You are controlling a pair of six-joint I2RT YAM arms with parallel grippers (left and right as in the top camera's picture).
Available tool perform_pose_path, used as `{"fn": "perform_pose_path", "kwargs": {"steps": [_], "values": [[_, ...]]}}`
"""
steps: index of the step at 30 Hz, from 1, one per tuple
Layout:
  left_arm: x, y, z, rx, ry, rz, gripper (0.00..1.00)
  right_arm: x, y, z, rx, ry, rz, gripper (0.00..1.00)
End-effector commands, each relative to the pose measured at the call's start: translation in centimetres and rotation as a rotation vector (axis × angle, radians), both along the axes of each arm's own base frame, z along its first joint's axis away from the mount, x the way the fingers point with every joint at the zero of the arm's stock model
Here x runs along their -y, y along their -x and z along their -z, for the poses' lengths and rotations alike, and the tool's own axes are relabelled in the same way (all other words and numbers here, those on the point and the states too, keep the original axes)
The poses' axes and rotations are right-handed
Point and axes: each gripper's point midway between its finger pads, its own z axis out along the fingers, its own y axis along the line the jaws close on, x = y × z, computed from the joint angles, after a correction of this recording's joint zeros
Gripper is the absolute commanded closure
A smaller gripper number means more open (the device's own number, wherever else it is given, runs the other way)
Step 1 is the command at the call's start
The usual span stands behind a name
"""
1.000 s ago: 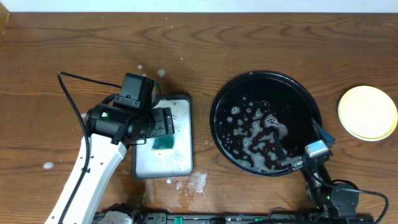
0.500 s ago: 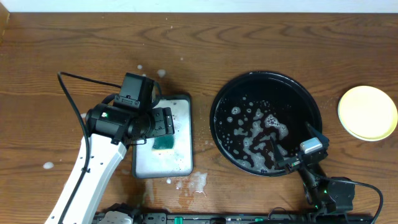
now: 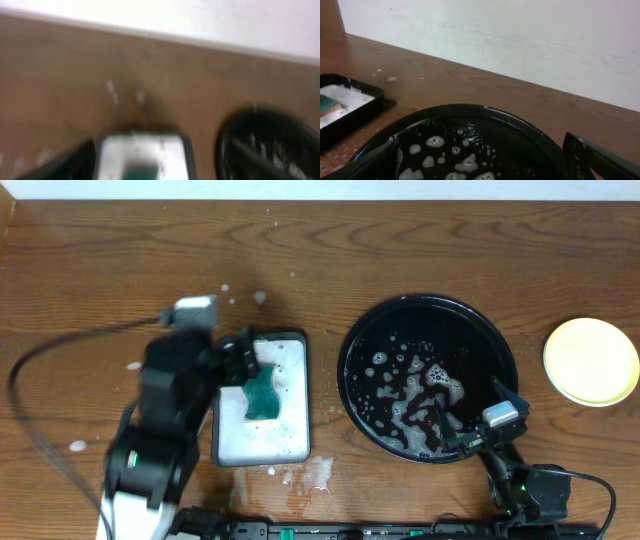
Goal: Clean dirty plates on tray and stack at the side
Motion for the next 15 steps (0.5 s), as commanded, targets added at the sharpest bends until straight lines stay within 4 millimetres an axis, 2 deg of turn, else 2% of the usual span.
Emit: {"fn": "perform_pose_path", "kwargs": {"steps": [1,10,15], "values": [[-2.3,1.3,2.9,0.051,-0.023,-0.049,0.16,0.1,0.0,0.1,-0.008,-0.007,0.001,0.01],[-5.3,5.7,5.9,0.333,-0.001,-0.152,0.16,0.0,0.0,0.1,-0.008,-0.007,0.001,0.01],[-6.2,6.1,7.8,0.379,-0.005,-0.192,0.16,0.0,0.0,0.1,-0.008,-0.007,0.001,0.01]]}}
